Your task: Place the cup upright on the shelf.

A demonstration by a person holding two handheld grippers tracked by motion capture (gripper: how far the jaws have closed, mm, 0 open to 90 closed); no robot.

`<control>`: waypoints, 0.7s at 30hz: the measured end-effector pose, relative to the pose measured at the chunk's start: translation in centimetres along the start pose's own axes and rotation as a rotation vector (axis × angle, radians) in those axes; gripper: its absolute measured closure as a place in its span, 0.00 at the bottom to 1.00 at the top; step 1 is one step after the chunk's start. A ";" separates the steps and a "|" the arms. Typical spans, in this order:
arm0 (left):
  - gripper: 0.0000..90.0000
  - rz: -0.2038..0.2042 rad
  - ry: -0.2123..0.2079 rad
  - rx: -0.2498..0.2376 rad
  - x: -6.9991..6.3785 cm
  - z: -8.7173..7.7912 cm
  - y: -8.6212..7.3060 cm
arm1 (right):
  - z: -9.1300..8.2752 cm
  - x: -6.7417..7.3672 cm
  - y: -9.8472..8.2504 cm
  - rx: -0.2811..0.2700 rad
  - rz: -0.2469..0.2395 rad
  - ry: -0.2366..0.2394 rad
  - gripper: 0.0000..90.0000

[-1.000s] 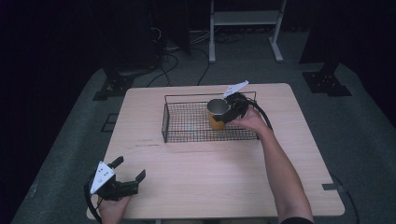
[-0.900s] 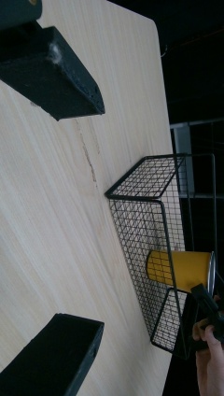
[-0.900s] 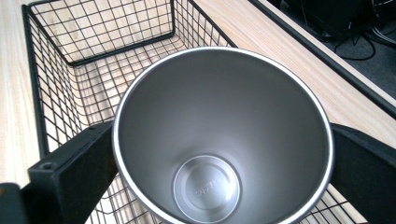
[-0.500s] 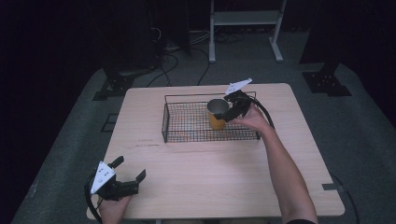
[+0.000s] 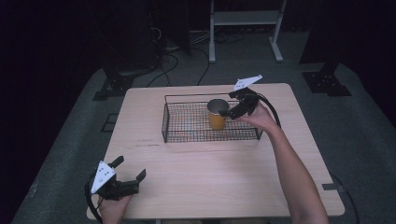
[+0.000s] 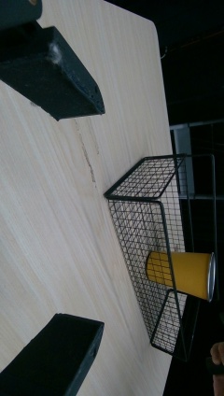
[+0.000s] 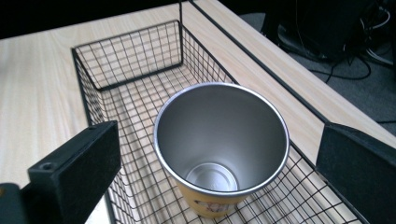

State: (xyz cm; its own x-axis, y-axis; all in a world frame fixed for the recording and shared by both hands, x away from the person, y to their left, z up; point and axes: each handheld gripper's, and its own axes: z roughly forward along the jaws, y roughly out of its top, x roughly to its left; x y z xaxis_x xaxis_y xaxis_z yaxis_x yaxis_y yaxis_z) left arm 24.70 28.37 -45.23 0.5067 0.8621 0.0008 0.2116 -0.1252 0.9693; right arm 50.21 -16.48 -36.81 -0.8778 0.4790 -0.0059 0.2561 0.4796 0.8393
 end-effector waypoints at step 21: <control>0.00 0.014 0.001 0.009 -0.2 0.0 -0.1 | -4.1 0.5 -1.3 -0.060 0.021 0.037 0.00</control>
State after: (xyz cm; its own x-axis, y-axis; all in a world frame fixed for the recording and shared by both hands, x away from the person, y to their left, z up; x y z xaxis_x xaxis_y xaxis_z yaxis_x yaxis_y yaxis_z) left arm 24.59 28.24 -45.33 0.5087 0.8608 0.0142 0.2122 -0.1413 0.9669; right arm 47.78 -19.87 -35.67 -0.8872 0.4603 0.0318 0.2511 0.4240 0.8702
